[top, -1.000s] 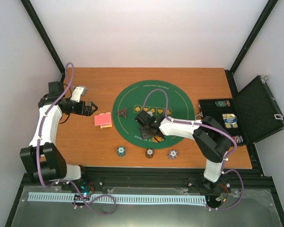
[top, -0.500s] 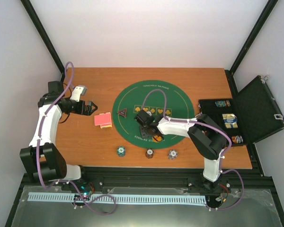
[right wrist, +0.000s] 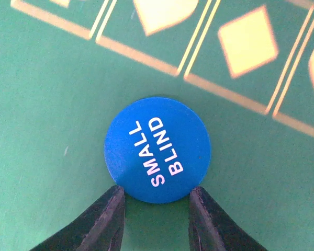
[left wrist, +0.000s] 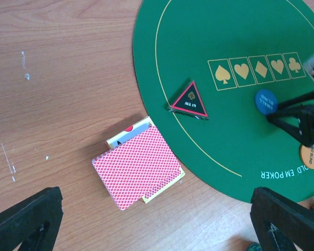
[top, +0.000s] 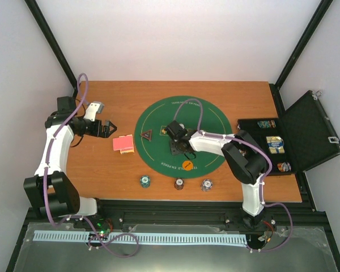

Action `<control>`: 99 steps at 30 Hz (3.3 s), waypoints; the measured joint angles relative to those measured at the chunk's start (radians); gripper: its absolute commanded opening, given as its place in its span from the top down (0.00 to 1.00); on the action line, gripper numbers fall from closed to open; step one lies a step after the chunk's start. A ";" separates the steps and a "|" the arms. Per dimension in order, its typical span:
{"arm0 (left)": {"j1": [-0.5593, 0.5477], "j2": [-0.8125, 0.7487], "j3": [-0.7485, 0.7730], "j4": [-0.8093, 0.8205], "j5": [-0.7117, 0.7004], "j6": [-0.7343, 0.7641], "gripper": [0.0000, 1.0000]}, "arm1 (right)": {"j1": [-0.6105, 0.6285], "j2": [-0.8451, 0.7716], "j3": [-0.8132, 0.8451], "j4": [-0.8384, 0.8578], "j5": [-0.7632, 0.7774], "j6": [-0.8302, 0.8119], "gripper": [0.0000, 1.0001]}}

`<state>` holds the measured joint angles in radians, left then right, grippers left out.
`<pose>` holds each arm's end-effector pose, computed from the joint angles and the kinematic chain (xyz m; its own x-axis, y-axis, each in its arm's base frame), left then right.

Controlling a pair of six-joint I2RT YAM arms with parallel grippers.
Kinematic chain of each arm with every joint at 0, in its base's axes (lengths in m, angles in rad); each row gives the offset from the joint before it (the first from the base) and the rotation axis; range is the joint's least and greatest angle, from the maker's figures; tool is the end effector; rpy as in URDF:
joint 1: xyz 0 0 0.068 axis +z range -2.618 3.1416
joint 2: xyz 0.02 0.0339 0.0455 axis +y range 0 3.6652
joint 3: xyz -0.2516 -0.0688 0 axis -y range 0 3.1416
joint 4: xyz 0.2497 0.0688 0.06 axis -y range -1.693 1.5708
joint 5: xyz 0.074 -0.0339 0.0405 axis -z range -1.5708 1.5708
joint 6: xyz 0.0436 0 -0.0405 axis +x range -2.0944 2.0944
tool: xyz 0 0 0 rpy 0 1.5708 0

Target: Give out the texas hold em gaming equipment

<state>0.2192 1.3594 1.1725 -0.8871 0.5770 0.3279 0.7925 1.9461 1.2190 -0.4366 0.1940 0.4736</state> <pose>0.2750 0.0369 0.2749 -0.7893 0.1007 -0.6057 0.3441 0.8896 -0.3005 0.2762 0.2682 0.1192 -0.8680 -0.2429 -0.4331 -0.2801 0.9597 0.0230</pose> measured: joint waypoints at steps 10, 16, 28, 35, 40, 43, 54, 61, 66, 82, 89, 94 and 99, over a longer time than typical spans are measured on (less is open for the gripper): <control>0.000 0.026 0.025 -0.003 0.006 0.000 0.00 | -0.160 0.222 0.325 -0.047 0.000 -0.091 0.62; 0.000 0.050 0.031 -0.005 0.013 0.000 0.00 | -0.235 0.383 0.587 -0.109 0.000 -0.137 0.61; 0.000 0.055 0.037 -0.029 0.024 0.012 0.00 | -0.276 0.517 0.839 -0.227 0.001 -0.216 0.41; 0.001 0.055 0.066 -0.072 0.052 0.043 0.00 | -0.190 0.175 0.440 -0.230 0.039 -0.200 0.25; 0.001 0.043 0.067 -0.106 0.068 0.056 0.00 | -0.025 -0.143 0.151 -0.174 0.043 -0.137 0.23; 0.001 0.029 0.067 -0.119 0.074 0.064 0.00 | 0.062 -0.235 0.001 -0.149 0.034 -0.084 0.23; 0.001 -0.003 0.067 -0.138 0.079 0.075 0.00 | 0.133 -0.288 -0.275 -0.141 0.016 0.034 0.24; 0.001 -0.003 0.067 -0.138 0.079 0.074 0.00 | 0.133 -0.301 -0.275 -0.108 0.014 0.037 0.25; 0.001 -0.003 0.067 -0.138 0.079 0.074 0.00 | 0.127 -0.264 -0.253 -0.090 0.012 0.034 0.27; 0.001 -0.003 0.067 -0.138 0.085 0.074 0.00 | 0.063 -0.216 -0.253 -0.048 -0.019 0.021 0.38; 0.001 -0.003 0.067 -0.138 0.085 0.074 0.00 | 0.008 -0.304 -0.359 -0.019 -0.016 0.025 0.38; 0.001 -0.003 0.067 -0.138 0.085 0.074 0.00 | -0.055 -0.377 -0.425 -0.049 -0.010 0.026 0.40; 0.001 -0.003 0.068 -0.138 0.085 0.074 0.00 | -0.089 -0.395 -0.437 -0.068 -0.004 0.024 0.40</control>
<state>0.2203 1.3563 1.2407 -1.0252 0.6617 0.4019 0.7040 1.5513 0.7822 -0.5041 0.1898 0.4980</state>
